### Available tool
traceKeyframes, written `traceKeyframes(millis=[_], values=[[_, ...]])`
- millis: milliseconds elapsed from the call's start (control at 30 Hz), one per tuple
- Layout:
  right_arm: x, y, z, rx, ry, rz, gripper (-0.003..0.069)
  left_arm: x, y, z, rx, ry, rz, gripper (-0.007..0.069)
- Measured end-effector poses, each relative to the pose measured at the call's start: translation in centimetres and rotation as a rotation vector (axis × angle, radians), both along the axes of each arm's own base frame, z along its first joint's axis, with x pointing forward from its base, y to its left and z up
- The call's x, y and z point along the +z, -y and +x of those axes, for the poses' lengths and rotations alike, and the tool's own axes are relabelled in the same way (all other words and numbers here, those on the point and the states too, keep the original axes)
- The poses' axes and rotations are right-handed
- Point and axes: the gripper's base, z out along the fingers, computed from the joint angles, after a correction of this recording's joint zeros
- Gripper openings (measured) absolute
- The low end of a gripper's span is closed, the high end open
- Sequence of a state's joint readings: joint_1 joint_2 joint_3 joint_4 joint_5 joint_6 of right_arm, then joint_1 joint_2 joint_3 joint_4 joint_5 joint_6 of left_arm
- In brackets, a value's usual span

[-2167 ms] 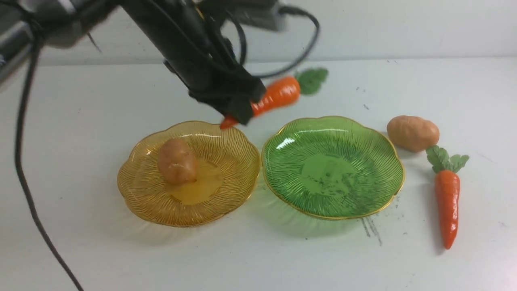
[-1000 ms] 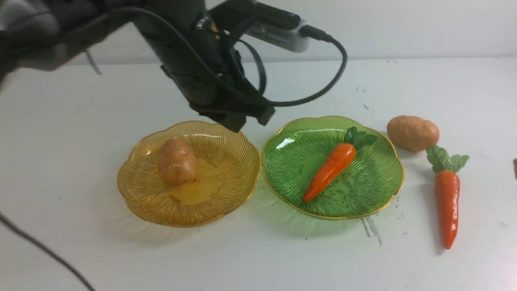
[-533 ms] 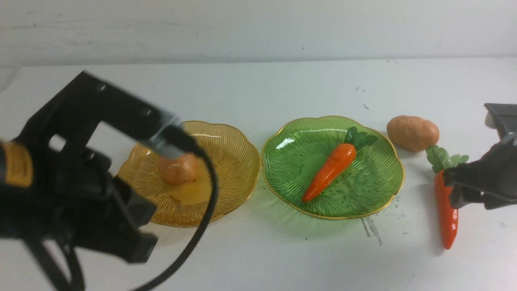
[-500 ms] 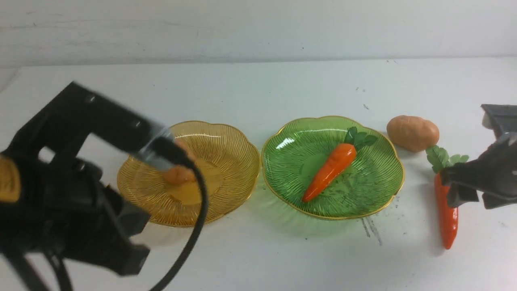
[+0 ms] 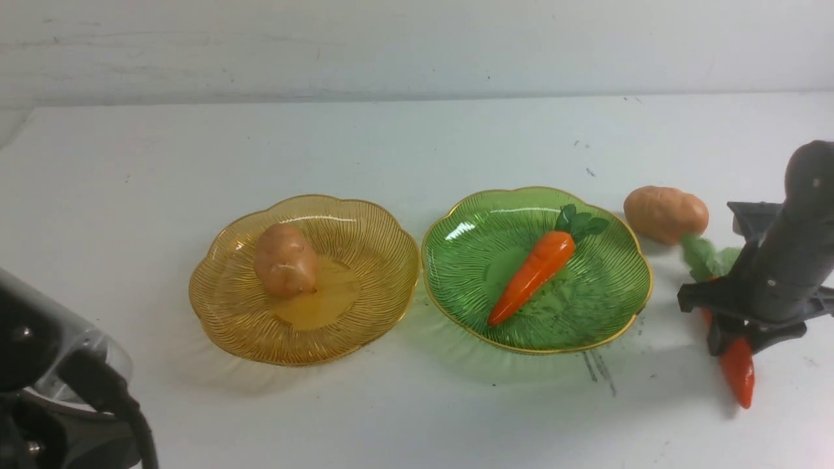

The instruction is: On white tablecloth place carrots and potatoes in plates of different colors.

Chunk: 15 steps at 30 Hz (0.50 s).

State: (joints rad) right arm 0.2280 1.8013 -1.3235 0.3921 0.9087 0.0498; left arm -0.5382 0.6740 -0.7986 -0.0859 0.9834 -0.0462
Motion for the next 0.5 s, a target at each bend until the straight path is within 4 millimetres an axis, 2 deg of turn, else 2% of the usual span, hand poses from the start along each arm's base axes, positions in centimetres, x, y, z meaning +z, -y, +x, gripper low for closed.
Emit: traceKeyframes(millis=[67,167,267,367,433,500], values=[[-1.0,-0.9,1.2,0.022,-0.036,-0.004,0.0311,0.0,0.0,0.0,0.0,-0.001,0.0,-0.0003],[-2.0,-1.3,2.3,0.024,-0.124,-0.028,0.0492,-0.1,-0.1,-0.1,-0.001,-0.013,0.01,-0.0003],[-1.0,-1.0,3.1,0.065,-0.132,-0.098,0.061,-0.2,-0.2,-0.1,0.002,-0.017,0.034,-0.0003],[1.6,0.1,4.0,0.119,-0.063,-0.261,0.061,-0.2,-0.4,0.0,0.013,-0.011,0.047,-0.0003],[3.3,1.6,4.9,0.104,0.003,-0.376,0.0559,-0.2,-0.5,0.0,0.025,-0.011,0.05,-0.0003],[4.6,3.2,5.8,0.045,0.043,-0.402,0.0459,-0.3,-0.5,0.0,0.036,-0.013,0.05,-0.0003]])
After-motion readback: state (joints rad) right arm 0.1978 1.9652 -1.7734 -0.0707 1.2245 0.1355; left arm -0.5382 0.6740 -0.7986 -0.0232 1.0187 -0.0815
